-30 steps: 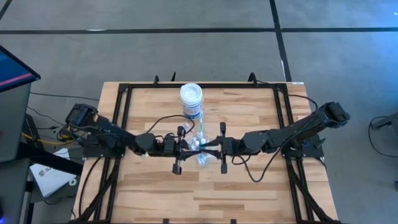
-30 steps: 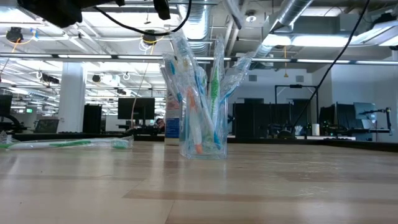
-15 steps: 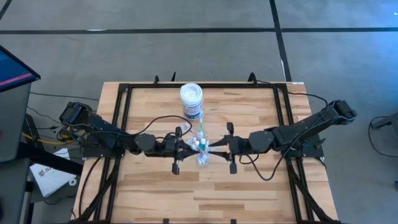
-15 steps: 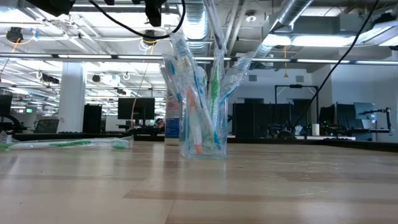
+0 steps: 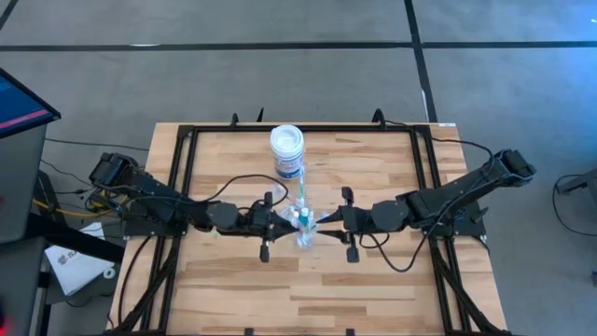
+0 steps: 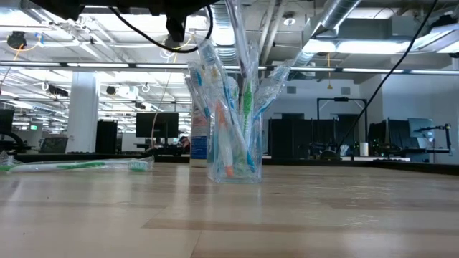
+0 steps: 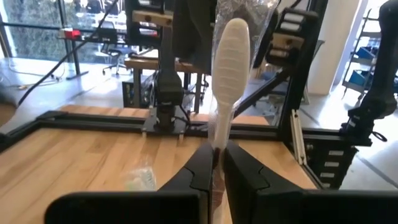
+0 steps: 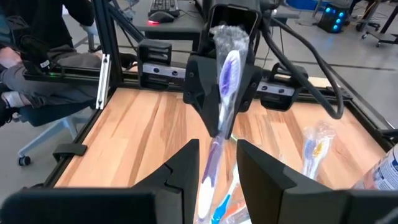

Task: Pick & Place toothbrushing station
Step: Put the purple toothbrush into the Transparent organizer

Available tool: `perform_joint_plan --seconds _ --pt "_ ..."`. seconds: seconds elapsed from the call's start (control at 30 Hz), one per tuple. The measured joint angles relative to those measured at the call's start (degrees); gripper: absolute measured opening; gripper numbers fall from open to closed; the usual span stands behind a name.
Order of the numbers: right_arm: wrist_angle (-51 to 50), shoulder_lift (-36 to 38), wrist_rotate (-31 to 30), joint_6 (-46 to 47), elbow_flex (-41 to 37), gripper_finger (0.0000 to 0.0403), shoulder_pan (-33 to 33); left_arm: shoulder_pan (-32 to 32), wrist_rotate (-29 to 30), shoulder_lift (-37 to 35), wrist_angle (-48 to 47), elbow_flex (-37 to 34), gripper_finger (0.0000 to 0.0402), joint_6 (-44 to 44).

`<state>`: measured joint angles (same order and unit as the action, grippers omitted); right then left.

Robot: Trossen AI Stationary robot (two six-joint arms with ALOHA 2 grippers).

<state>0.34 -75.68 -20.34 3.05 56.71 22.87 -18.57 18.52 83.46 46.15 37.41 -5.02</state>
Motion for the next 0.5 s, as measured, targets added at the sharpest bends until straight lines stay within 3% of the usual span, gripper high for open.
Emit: perform_joint_plan --seconds 0.5 --pt "0.0 0.0 0.0 0.0 0.0 0.0098 0.0 -0.1 1.7 3.4 -1.4 0.0 0.0011 -1.7"
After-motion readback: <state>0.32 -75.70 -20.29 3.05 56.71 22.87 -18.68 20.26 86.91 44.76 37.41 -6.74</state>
